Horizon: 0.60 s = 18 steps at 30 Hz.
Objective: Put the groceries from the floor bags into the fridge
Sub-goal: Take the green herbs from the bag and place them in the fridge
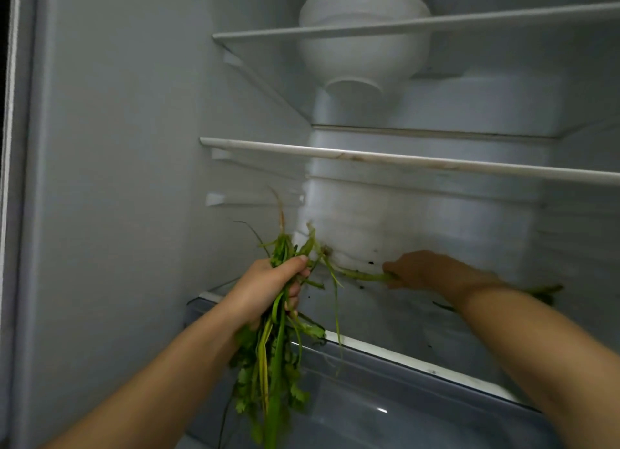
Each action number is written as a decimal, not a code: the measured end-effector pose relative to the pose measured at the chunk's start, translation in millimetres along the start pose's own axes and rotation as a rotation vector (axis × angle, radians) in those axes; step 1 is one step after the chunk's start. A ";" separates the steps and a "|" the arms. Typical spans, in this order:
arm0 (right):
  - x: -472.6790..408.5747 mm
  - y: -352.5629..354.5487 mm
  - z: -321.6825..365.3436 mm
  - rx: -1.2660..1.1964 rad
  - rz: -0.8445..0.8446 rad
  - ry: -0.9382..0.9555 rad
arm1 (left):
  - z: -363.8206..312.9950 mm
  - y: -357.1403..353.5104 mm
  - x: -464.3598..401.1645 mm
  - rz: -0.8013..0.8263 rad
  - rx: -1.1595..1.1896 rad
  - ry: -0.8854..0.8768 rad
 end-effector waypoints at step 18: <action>143.6 106.3 107.7 -1.643 0.157 0.270 | -50.5 -36.0 34.4 0.036 -0.323 -0.186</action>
Point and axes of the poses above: each hand's wrist, its own x-axis away from the middle knuckle, its own y-axis out of the back of the hand, z = x × y, the point moved 6 cm from there along -x, towards the middle knuckle, and after that the axes turned 3 degrees about x, right-handed, at the moved point
